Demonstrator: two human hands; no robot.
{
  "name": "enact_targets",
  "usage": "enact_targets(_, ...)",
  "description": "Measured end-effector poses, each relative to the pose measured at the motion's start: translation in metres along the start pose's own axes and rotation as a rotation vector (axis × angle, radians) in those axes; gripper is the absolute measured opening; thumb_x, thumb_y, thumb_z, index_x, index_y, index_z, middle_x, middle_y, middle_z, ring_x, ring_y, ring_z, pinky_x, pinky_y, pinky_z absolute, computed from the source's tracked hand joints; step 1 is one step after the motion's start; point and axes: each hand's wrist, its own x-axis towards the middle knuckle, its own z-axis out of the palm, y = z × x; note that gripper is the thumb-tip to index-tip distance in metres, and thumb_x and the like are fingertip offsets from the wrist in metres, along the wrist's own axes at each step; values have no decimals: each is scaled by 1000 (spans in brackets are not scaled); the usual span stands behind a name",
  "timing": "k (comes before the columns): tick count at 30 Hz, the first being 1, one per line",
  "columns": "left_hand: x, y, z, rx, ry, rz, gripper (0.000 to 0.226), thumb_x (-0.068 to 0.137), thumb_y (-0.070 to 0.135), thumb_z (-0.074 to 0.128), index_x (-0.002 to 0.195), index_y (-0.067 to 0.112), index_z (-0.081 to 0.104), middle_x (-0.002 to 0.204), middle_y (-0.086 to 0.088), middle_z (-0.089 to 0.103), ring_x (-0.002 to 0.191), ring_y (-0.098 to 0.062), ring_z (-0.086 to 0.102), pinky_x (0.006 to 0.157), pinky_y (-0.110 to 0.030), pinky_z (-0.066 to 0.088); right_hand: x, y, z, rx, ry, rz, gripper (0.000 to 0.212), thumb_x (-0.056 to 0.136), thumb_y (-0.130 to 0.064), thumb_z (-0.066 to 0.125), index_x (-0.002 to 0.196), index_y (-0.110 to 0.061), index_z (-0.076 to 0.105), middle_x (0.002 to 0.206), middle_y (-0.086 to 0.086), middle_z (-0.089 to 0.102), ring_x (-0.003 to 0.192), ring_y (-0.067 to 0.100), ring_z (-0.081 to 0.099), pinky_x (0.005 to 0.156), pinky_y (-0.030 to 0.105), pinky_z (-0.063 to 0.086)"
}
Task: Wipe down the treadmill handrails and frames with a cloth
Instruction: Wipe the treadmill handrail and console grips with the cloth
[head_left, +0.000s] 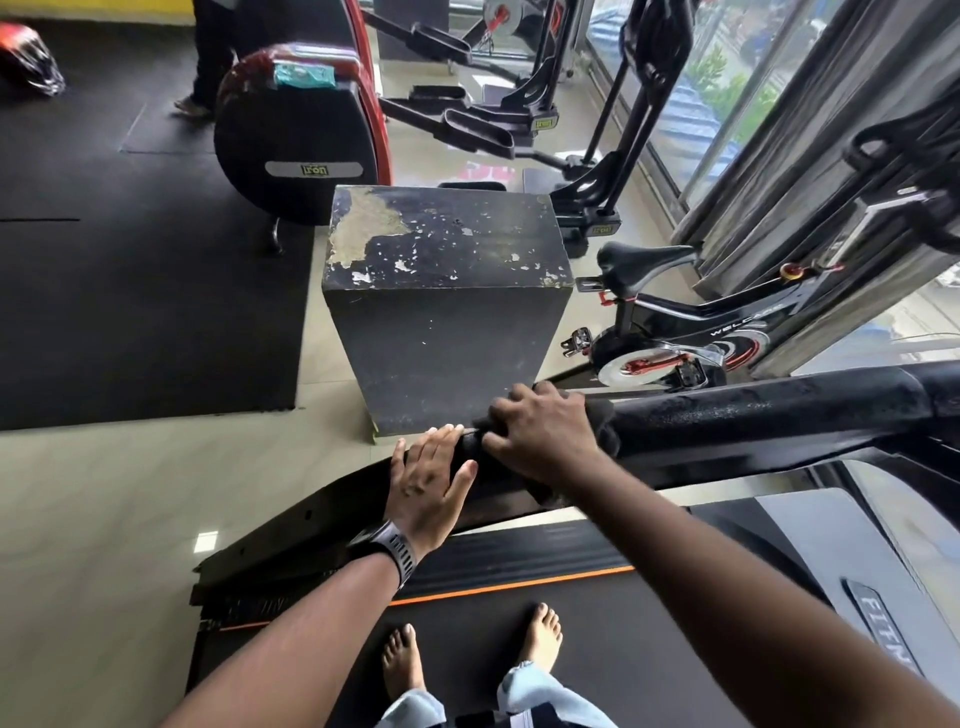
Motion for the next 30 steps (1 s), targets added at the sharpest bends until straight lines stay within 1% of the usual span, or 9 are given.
enact_targets(2, 0, 3, -2, 2, -14, 1, 74, 90, 59, 15, 148, 22, 41, 153, 2, 43, 145, -14, 32, 122, -44, 7, 11, 13, -8, 57, -88, 155, 49, 88, -63, 41, 116, -31, 65, 123, 2, 62, 119, 30, 53, 97, 53, 39)
enact_targets(5, 1, 4, -3, -3, -14, -1, 74, 90, 59, 16, 147, 21, 43, 152, 2, 44, 144, -15, 33, 122, -43, 8, -13, 2, 0, -8, 46, 313, 47, 87, -57, 45, 115, -28, 67, 122, 4, 62, 119, 34, 50, 100, 63, 30)
enact_targets(7, 2, 3, 0, 6, 4, 6, 71, 92, 58, 19, 146, 19, 45, 150, 0, 47, 142, -18, 37, 122, -47, 12, -33, -17, 18, -46, 159, 211, 45, 82, -56, 48, 111, -27, 67, 120, 3, 61, 118, 36, 50, 101, 65, 29)
enact_targets(11, 4, 7, 3, 9, 32, 22, 69, 94, 55, 23, 142, 15, 50, 145, -3, 52, 138, -21, 44, 118, -51, 23, -14, -10, 9, -1, 64, -41, 44, 85, -62, 45, 108, -30, 66, 117, -2, 62, 117, 31, 54, 97, 55, 36)
enact_targets(14, 4, 9, 3, 28, 29, 41, 66, 94, 54, 25, 142, 16, 50, 144, -3, 53, 137, -21, 44, 117, -51, 24, 12, 17, -14, 91, -117, 130, 48, 88, -64, 43, 117, -32, 65, 124, 1, 63, 120, 30, 53, 96, 50, 39)
enact_targets(17, 4, 9, 4, 42, 32, 40, 63, 95, 53, 26, 141, 17, 50, 143, -1, 54, 136, -20, 45, 116, -51, 26, -12, 17, -3, 20, 41, 317, 46, 87, -58, 47, 118, -29, 66, 124, 4, 62, 120, 34, 51, 100, 61, 33)
enact_targets(20, 6, 7, 7, 71, 49, 48, 60, 95, 52, 29, 138, 18, 53, 140, -1, 56, 131, -21, 49, 111, -53, 33, -48, -11, 25, -7, 217, 206, 44, 82, -53, 54, 116, -28, 66, 126, 4, 60, 122, 38, 50, 103, 68, 28)
enact_targets(25, 7, 12, 6, 77, 62, 56, 60, 96, 52, 29, 138, 17, 53, 139, -2, 57, 131, -22, 50, 112, -52, 33, -7, 10, -2, 22, 21, 38, 45, 85, -63, 45, 109, -31, 67, 117, -2, 63, 115, 30, 55, 95, 54, 39)
enact_targets(30, 6, 18, 4, 53, 37, 60, 63, 95, 53, 28, 139, 15, 52, 141, -3, 55, 134, -22, 47, 115, -52, 29, -16, 14, 1, 6, 81, 364, 46, 85, -58, 49, 115, -27, 68, 120, 5, 63, 118, 35, 52, 100, 60, 32)
